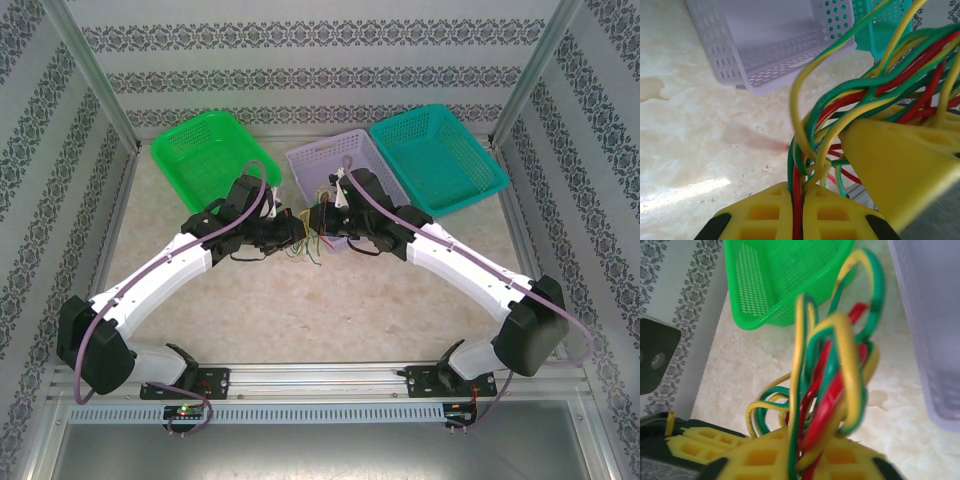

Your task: Untangle the cables

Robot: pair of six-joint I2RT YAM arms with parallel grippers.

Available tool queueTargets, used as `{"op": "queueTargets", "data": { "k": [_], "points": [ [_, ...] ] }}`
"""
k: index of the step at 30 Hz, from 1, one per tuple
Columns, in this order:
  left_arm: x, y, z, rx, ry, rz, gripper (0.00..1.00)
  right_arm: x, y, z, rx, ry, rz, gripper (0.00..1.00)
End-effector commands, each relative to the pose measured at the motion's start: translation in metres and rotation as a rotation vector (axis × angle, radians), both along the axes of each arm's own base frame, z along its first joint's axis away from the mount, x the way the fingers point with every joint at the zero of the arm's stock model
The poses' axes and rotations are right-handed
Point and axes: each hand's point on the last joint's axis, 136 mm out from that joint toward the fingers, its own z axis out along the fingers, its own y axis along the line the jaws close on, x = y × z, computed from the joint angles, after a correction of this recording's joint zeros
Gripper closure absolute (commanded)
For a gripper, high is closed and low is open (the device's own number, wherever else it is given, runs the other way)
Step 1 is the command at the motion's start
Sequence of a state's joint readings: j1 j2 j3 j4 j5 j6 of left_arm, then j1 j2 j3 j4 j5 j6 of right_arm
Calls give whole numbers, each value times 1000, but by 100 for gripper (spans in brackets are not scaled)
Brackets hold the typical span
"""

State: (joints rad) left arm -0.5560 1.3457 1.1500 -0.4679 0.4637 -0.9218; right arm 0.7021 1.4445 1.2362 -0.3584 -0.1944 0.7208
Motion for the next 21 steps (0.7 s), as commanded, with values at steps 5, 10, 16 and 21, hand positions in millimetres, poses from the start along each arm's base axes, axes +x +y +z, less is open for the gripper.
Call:
{"op": "queueTargets", "data": {
  "k": [5,10,16,21],
  "points": [
    [5,26,10,177,-68,5,100,-12,-26,8,-93,-1,87,100],
    [25,60,10,350,-102,26,100,-51,-56,-6,-231,70,267,100],
    [46,84,27,485,-201,19,100,-81,-86,-17,-407,83,372,100],
    [50,106,34,622,-242,27,100,-88,-117,-36,-661,77,416,100]
  ]
}}
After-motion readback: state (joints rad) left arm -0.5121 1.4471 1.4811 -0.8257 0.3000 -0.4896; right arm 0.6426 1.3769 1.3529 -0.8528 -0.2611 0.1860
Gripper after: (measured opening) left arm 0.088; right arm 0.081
